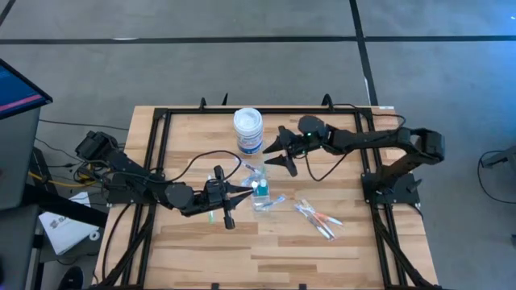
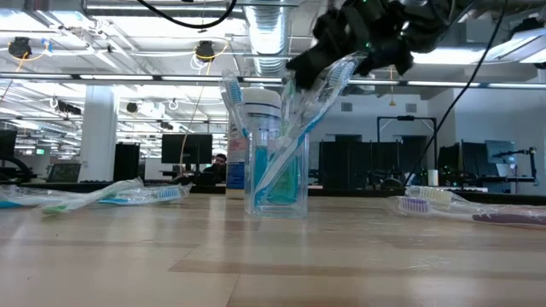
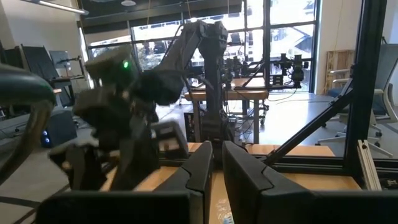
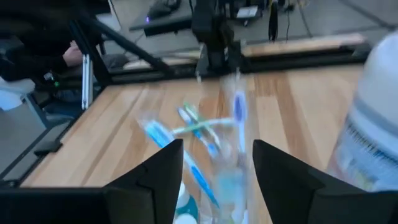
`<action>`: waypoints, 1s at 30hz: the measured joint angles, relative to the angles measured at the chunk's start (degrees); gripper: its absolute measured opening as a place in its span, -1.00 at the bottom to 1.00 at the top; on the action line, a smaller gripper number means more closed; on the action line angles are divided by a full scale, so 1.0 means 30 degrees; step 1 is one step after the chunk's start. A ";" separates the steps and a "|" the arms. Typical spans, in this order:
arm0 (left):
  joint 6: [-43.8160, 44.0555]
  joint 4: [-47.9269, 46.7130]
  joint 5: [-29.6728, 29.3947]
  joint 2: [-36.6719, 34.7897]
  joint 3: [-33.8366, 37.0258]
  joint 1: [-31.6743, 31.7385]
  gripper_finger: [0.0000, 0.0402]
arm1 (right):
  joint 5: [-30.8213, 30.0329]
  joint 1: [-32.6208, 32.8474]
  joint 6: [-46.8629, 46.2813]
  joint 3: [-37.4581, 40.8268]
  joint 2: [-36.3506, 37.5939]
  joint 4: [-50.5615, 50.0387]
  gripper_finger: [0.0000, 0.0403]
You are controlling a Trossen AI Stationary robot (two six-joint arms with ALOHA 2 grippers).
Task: Pick & Place toothbrushing station
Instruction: Put the top orange toothbrush into the Transparent organizer
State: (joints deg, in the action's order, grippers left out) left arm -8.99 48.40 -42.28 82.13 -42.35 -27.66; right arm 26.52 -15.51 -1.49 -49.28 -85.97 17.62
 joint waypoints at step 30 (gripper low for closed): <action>0.0015 0.0000 0.0022 -0.0002 0.0000 -0.0002 -0.85 | -0.0772 0.3338 -0.0648 -0.0015 0.6657 -1.3309 -0.31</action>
State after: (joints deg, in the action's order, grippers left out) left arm -8.95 48.40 -42.22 82.12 -42.35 -27.67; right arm 24.21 -5.49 -3.44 -49.32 -66.00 -22.31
